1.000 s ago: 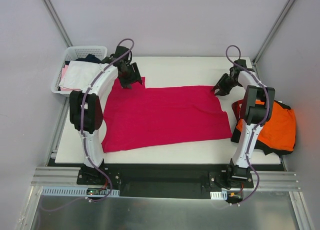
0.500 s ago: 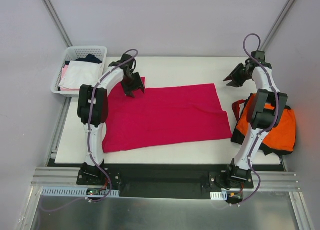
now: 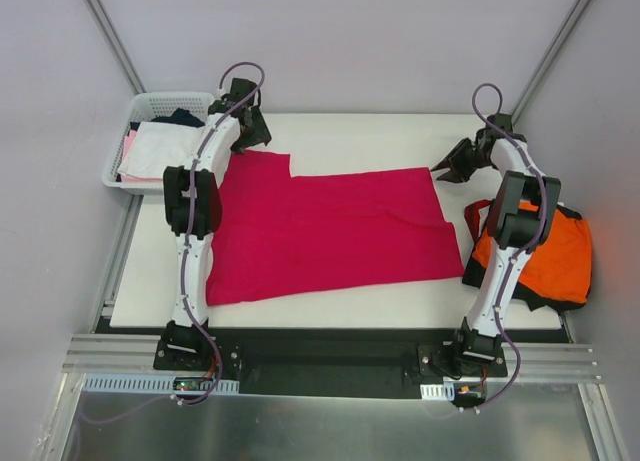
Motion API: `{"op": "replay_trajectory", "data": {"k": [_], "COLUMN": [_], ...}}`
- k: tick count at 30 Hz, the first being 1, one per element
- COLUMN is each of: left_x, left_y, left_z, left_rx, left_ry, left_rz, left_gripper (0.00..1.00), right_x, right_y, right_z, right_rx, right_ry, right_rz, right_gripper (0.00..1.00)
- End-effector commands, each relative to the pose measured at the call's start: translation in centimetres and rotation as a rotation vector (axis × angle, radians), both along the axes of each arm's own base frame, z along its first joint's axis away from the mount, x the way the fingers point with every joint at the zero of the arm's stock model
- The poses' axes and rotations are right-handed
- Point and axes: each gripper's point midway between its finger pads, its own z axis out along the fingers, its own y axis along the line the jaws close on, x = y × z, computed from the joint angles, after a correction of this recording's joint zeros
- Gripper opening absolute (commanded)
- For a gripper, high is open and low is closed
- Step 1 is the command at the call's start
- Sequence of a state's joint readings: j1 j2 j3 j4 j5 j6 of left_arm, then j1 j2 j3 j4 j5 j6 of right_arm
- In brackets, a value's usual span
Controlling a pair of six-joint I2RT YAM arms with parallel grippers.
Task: Fold and stack the t-shirts
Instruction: Fold the tshirt
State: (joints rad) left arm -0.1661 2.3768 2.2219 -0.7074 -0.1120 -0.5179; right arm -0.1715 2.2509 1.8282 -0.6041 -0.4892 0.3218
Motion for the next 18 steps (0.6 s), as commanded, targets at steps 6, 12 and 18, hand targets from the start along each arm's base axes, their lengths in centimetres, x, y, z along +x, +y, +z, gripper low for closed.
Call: {"op": "replay_trajectory", "data": {"k": [6,12,18], "left_x": [3.0,5.6,5.1], "left_y": [4.9,3.1,2.3], "left_z": [-0.9,-1.0,-2.7], "left_rx": [-0.026,-0.278,-0.333], "left_ry": [-0.041,-0.098,-0.063], "left_rz": [0.117,0.058,0.059], "left_gripper": [0.66,0.68,0.67], "right_x": [1.9,1.7,1.3], "right_y": [4.6,6.7,6.9], "right_z": [1.6,1.4,1.2], "right_rx": [0.040,0.040,0.034], "right_ry": [-0.080,-0.075,-0.069], "right_rz": [0.070,0.112,0.122], "right_gripper": [0.37,0.37,0.37]}}
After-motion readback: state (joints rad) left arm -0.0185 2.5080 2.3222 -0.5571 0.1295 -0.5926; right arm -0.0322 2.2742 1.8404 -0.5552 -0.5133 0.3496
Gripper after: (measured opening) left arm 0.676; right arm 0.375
